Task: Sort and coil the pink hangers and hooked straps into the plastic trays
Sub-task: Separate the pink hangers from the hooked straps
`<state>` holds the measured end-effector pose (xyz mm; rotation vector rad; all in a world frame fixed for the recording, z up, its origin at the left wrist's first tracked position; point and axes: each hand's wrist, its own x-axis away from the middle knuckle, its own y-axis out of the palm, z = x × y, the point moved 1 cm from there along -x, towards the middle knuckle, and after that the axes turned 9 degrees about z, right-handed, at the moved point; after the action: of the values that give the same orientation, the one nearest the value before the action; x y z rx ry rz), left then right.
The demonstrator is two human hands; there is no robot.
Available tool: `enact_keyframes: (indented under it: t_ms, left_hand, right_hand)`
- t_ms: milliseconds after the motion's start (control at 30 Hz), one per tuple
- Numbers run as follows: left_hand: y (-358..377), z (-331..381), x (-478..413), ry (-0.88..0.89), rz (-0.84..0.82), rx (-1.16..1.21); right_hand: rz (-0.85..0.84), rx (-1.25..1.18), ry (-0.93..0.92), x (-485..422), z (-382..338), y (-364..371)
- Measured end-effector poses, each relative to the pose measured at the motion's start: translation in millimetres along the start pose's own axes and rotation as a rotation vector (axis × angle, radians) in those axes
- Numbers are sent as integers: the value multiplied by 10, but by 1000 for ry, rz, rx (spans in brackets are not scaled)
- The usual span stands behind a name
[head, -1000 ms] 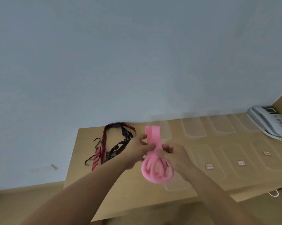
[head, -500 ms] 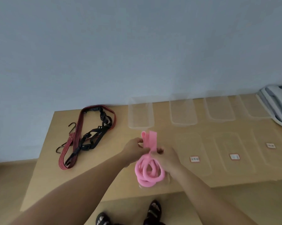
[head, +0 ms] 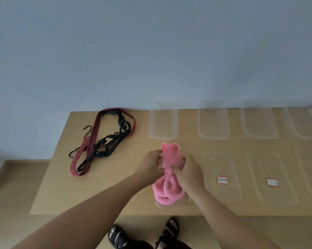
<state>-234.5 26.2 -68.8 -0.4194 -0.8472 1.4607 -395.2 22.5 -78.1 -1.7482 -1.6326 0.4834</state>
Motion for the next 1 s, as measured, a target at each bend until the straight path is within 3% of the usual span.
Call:
enact_keyframes:
  t_ms: [100, 200, 367, 567, 667, 833, 1000]
  left_hand:
    - [-18, -51, 70, 147, 25, -163]
    - [-20, -105, 140, 251, -31, -352]
    - [-33, -101, 108, 324, -67, -531]
    - [-136, -76, 76, 310, -83, -426]
    - [-303, -143, 97, 285, 41, -260]
    - [-944, -399, 29, 187, 332, -149]
    - [-1598, -867, -130, 63, 378, -167]
  right_hand:
    - [100, 59, -183, 43, 14, -21]
    - [28, 198, -395, 81, 68, 17]
    - [-63, 233, -441, 40, 105, 58]
    - [-44, 293, -458, 11, 1, -14]
    - [42, 282, -472, 8, -158, -76]
    - [-20, 211, -568, -26, -740, 154]
    - [-153, 264, -724, -98, -1358, 616]
